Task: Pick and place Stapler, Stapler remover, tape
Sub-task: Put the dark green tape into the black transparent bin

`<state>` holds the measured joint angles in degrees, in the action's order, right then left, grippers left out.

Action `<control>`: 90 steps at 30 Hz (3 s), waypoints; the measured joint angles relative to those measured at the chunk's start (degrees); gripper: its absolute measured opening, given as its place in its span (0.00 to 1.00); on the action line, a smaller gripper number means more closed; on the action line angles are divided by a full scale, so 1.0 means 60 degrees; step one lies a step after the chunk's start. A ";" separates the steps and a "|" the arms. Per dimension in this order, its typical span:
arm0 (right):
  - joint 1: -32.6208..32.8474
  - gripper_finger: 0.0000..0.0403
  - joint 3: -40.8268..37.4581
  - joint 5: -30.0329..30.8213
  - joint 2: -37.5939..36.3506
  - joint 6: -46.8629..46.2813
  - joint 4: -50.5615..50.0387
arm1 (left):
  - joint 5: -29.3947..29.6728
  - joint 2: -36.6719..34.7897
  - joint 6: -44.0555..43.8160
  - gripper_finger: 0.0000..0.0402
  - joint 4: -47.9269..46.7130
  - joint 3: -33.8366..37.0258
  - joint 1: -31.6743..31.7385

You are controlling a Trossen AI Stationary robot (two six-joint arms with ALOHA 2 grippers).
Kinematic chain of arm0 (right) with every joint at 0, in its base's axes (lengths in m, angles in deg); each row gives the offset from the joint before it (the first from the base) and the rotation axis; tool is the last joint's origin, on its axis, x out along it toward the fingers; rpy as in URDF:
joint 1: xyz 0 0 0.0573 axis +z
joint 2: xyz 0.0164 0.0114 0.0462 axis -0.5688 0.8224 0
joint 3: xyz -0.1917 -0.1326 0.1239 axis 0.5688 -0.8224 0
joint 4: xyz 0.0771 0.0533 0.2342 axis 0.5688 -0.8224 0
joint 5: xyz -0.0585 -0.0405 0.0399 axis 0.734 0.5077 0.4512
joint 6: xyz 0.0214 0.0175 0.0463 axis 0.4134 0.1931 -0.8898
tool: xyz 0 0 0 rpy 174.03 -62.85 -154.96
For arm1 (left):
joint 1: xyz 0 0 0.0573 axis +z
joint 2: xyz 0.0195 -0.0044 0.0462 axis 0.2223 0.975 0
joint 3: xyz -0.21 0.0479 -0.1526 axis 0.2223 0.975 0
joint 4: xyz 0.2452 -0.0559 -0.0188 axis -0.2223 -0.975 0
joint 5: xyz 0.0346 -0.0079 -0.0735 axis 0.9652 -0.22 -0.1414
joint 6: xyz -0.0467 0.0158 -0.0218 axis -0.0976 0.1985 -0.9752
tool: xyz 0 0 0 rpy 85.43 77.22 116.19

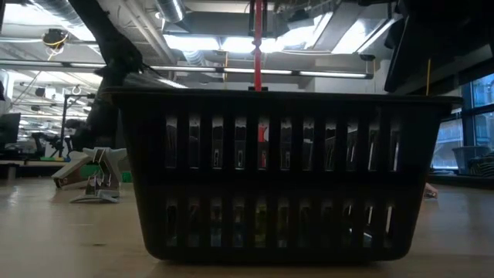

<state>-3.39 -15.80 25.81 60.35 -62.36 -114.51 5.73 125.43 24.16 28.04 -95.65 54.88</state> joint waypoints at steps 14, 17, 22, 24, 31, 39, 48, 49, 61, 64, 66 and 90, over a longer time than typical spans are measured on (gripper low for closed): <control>0.0015 0.54 -0.0004 0.0000 0.0000 -0.0212 0.0006 | 0.0054 -0.0378 0.0742 0.08 -0.0083 -0.0004 0.0003; 0.0015 0.54 -0.0004 0.0000 0.0000 -0.0212 0.0006 | -0.0027 -0.0474 0.0745 0.08 -0.0086 -0.0004 0.0016; 0.0015 0.54 -0.0004 0.0004 0.0000 -0.0212 0.0035 | -0.0041 -0.0489 0.0906 0.13 -0.0175 -0.0004 0.0016; 0.0015 0.54 -0.0004 0.0004 0.0000 -0.0212 0.0034 | -0.0042 -0.0492 0.0924 0.18 -0.0276 -0.0004 0.0015; 0.0015 0.54 -0.0004 0.0007 0.0000 -0.0212 0.0032 | 0.0227 -0.0498 0.0881 0.35 -0.1136 -0.0004 0.0012; 0.0015 0.55 -0.0290 0.0025 0.0000 -0.0282 0.0343 | 0.0146 -0.1906 0.1095 0.47 -0.1109 -0.0004 0.0012; -0.0006 0.55 -0.0346 0.0116 0.0000 -0.0232 0.0533 | -0.2293 -0.5078 0.1799 0.49 -0.0766 -0.0004 0.0012; -0.0006 0.55 -0.0346 0.0225 0.0000 -0.0209 0.0579 | -0.2607 -0.5386 0.1858 0.49 -0.0630 -0.0004 0.0012; -0.0083 0.55 -0.0346 0.0350 0.0000 0.0043 0.0971 | -0.6230 -0.6221 0.2173 0.49 0.1992 -0.0015 0.0012; -0.0083 0.55 -0.0346 0.0342 0.0000 0.0043 0.0967 | -0.6351 -0.6126 0.2484 0.49 0.1854 -0.0015 0.0012; -0.0083 0.55 -0.0346 0.0342 0.0000 0.0044 0.0970 | -0.6388 -0.6096 0.2783 0.49 0.1776 -0.0015 0.0012; -0.0087 0.54 -0.0346 0.0354 0.0004 0.0083 0.1040 | -0.6525 -0.6015 0.2238 0.49 0.2087 -0.0015 -0.0350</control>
<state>-3.91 -17.88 27.94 60.37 -61.87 -108.27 -33.42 89.34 37.59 40.56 -95.74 52.78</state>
